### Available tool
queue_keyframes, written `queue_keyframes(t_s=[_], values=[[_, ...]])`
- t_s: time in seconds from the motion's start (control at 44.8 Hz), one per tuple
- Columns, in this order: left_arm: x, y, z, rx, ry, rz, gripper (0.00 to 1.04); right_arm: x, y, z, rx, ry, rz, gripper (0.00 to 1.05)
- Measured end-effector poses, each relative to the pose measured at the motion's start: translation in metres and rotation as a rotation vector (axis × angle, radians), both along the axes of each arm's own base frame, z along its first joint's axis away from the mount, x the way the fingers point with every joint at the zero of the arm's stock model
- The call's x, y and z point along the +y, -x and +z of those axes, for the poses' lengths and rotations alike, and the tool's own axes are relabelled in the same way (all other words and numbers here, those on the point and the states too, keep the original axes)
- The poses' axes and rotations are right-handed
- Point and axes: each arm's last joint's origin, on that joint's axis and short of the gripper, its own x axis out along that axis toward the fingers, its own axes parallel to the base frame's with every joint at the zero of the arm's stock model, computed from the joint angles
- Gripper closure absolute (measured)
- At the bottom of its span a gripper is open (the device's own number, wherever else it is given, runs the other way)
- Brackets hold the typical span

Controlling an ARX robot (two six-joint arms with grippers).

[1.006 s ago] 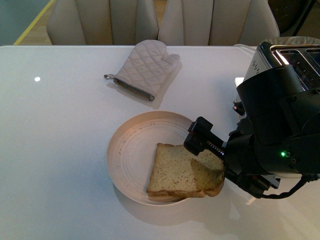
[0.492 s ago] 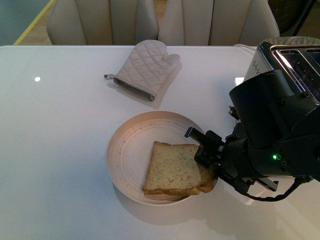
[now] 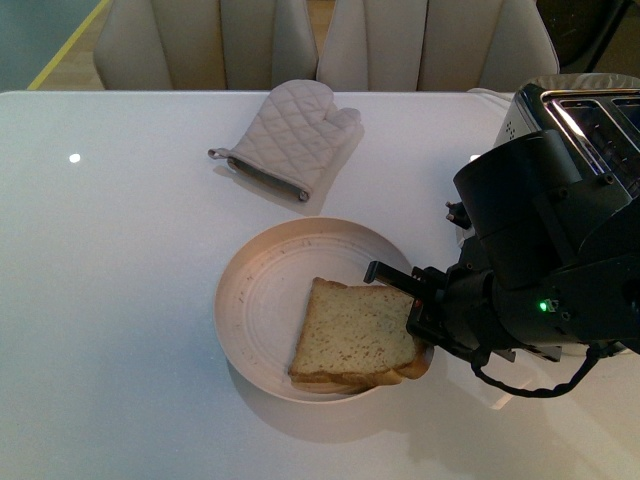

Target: Put bread into toaster

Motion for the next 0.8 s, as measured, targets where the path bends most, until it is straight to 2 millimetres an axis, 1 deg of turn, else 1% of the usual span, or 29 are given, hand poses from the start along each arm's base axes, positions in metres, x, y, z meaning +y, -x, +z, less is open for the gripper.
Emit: queue_keyframes(t_s=[0.112, 0.291, 0.425, 0.492, 0.626, 0.715, 0.804], values=[[0.0, 0.0, 0.0, 0.0, 0.0, 0.0, 0.07, 0.0, 0.0, 0.001, -0.016, 0.035, 0.031, 1.01], [0.0, 0.0, 0.0, 0.0, 0.0, 0.0, 0.07, 0.001, -0.001, 0.01, -0.061, 0.015, 0.05, 1.01], [0.0, 0.0, 0.0, 0.0, 0.0, 0.0, 0.07, 0.001, -0.002, 0.027, -0.135, -0.001, 0.069, 1.01], [0.0, 0.0, 0.0, 0.0, 0.0, 0.0, 0.07, 0.001, -0.002, 0.039, -0.181, -0.009, 0.077, 1.01], [0.0, 0.0, 0.0, 0.0, 0.0, 0.0, 0.07, -0.004, -0.006, 0.069, -0.28, 0.001, 0.084, 1.01], [0.0, 0.0, 0.0, 0.0, 0.0, 0.0, 0.07, -0.015, -0.009, 0.105, -0.379, 0.028, 0.083, 1.01], [0.0, 0.0, 0.0, 0.0, 0.0, 0.0, 0.07, -0.034, -0.01, 0.15, -0.489, 0.078, 0.067, 1.01]])
